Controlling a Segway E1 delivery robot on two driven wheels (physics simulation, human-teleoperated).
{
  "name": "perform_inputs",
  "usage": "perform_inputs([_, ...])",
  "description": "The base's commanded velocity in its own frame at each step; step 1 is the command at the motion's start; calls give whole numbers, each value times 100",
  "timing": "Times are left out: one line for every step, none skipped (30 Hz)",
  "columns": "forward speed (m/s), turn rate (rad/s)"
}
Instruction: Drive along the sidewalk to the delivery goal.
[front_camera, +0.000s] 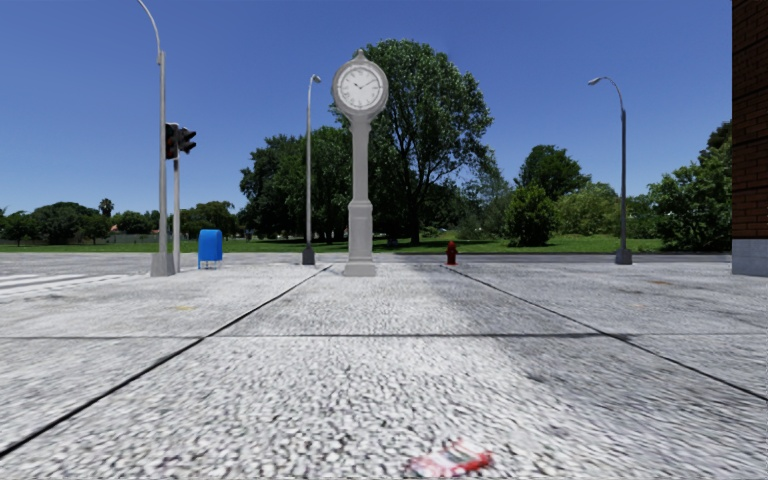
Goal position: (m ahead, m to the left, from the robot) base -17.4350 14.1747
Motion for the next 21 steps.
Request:
perform_inputs([200,0])
perform_inputs([200,0])
perform_inputs([200,0])
perform_inputs([200,0])
perform_inputs([200,0])
perform_inputs([200,0])
perform_inputs([200,0])
perform_inputs([200,0])
perform_inputs([200,0])
perform_inputs([200,0])
perform_inputs([200,0])
perform_inputs([200,0])
perform_inputs([200,0])
perform_inputs([200,0])
perform_inputs([200,0])
perform_inputs([200,0])
perform_inputs([200,0])
perform_inputs([200,0])
perform_inputs([200,0])
perform_inputs([200,0])
perform_inputs([200,0])
